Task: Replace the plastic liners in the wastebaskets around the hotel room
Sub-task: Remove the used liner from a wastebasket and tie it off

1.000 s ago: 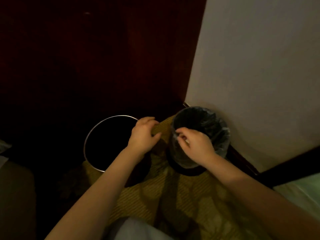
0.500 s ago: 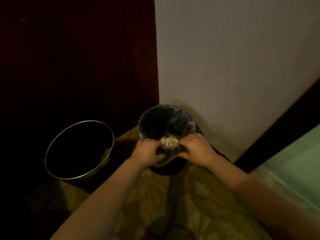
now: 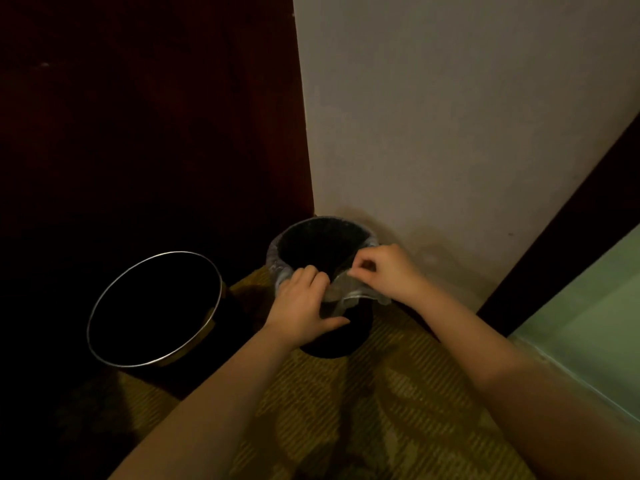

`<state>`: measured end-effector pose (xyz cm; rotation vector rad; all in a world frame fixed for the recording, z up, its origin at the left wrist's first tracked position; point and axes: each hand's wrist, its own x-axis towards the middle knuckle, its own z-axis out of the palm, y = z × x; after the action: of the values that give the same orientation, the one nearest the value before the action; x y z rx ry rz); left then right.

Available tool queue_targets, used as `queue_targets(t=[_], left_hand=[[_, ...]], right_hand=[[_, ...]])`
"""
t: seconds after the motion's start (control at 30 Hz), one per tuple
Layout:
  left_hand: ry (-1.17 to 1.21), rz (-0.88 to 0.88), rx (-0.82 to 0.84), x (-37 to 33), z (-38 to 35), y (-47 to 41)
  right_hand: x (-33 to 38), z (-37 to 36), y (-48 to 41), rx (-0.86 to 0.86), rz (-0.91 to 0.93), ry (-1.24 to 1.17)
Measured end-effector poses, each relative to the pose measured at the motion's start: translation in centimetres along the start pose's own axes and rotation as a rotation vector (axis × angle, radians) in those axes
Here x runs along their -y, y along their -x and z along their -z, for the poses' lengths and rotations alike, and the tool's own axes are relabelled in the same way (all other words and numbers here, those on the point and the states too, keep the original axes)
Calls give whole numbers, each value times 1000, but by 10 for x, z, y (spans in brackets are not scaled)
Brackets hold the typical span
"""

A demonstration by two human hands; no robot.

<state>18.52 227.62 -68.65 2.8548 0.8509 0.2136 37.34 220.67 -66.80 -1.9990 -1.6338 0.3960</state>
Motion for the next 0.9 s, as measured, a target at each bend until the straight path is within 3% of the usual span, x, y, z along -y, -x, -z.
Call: queue_targets(t=[0.2, 0.43, 0.57, 0.73, 0.83, 0.9], left_hand=[[5, 62, -20, -12, -8, -6], [-32, 58, -10, -11, -1, -10], [-70, 114, -49, -11, 14, -8], [41, 169, -48, -3, 46, -4], [239, 114, -138, 7, 58, -3], [398, 134, -197, 9, 68, -2]], right_hand=[[23, 15, -1, -22, -118, -341], [22, 22, 4, -85, -169, -501], [13, 20, 3, -205, -193, -425], [7, 25, 9, -334, -94, -38], [16, 23, 17, -552, 69, -52], [25, 22, 20, -500, 97, -167]])
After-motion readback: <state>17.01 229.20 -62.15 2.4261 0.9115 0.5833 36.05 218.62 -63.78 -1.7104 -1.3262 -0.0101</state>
